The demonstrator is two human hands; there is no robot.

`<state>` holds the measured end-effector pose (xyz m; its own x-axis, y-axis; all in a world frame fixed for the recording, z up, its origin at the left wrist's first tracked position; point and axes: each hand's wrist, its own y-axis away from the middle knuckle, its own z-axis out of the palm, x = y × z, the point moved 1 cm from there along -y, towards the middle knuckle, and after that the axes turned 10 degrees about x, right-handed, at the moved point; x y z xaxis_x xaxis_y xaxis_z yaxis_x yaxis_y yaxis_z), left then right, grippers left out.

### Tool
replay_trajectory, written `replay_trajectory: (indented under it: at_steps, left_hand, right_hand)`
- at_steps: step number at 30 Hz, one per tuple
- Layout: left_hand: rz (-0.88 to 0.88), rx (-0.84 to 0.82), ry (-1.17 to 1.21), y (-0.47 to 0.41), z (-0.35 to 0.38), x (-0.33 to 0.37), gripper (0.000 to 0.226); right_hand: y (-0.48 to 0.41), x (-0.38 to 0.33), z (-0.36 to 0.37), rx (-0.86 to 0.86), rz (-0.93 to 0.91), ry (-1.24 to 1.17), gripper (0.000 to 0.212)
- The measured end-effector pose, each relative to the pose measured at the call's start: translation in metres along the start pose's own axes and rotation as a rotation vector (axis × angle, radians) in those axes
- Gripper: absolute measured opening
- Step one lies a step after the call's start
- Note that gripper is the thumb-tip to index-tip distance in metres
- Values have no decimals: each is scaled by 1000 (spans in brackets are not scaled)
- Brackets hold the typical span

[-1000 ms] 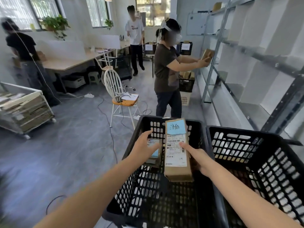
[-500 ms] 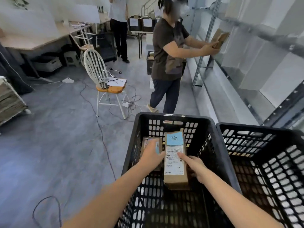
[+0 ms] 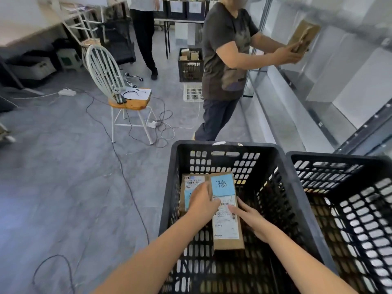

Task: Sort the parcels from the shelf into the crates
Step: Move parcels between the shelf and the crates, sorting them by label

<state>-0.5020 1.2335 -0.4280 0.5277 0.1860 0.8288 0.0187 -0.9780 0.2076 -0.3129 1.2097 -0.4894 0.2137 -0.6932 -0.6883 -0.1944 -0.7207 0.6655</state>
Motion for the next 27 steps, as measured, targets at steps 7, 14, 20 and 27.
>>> replay_trajectory:
  at_steps: [7, 14, 20, 27]
  left_hand:
    - [113, 16, -84, -9, -4, -2, 50]
    - [280, -45, -259, -16, -17, 9, 58]
    - [440, -42, -325, 0, -32, 57, 71]
    - [769, -16, -313, 59, -20, 157, 65]
  right_hand:
    - [3, -6, 10, 90, -102, 77, 38]
    - [28, -62, 4, 330, -312, 239, 60]
    - [98, -98, -34, 411, -591, 488, 58]
    - [202, -89, -113, 666, -706, 658, 61]
